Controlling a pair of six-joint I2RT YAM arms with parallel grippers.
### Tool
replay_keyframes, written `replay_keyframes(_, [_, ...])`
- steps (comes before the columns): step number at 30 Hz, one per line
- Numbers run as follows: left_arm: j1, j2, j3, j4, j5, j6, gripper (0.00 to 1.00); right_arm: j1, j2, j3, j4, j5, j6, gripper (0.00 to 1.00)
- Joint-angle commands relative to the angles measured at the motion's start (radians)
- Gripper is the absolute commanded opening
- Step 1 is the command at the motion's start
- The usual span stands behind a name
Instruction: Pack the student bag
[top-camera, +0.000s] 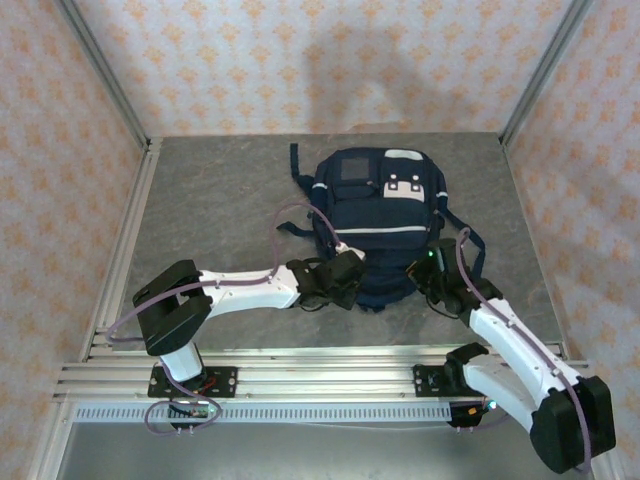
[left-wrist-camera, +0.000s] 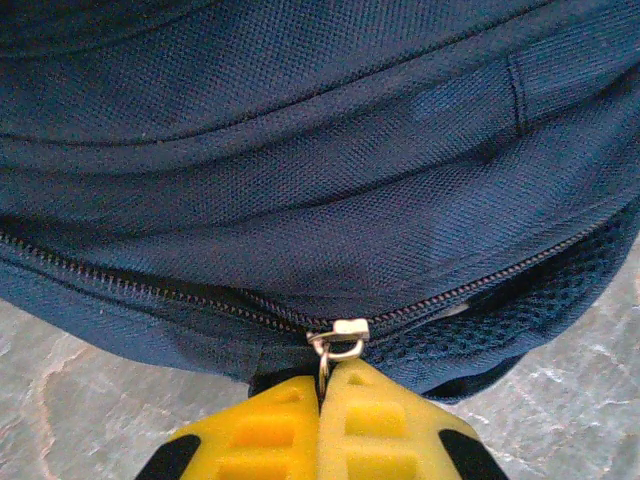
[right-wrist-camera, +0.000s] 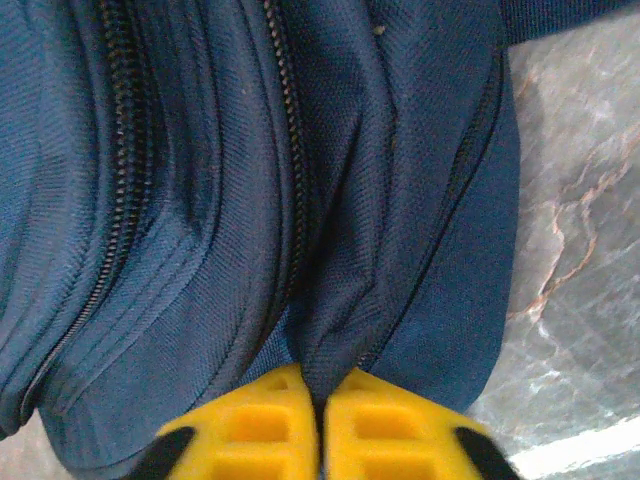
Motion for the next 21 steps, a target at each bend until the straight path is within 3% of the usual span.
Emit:
replay_keyframes(1, [0.001, -0.015, 0.006, -0.02, 0.061, 0.022, 0.0, -0.026, -0.011, 0.08, -0.036, 0.083, -0.044, 0.35])
replay_keyframes(3, [-0.025, 0.003, 0.047, -0.012, 0.077, 0.036, 0.0, -0.025, -0.037, 0.108, -0.092, 0.093, -0.031, 0.5])
replay_keyframes(6, [-0.064, 0.046, 0.118, -0.016, 0.093, 0.052, 0.0, -0.026, -0.089, 0.143, -0.206, 0.124, 0.015, 0.57])
replay_keyframes(13, [-0.122, 0.161, 0.244, 0.001, 0.139, 0.036, 0.0, -0.024, -0.197, 0.105, -0.297, 0.028, 0.167, 0.43])
replay_keyframes(21, [-0.151, 0.2, 0.318, -0.012, 0.149, 0.034, 0.0, -0.024, -0.277, -0.053, -0.137, -0.097, 0.326, 0.47])
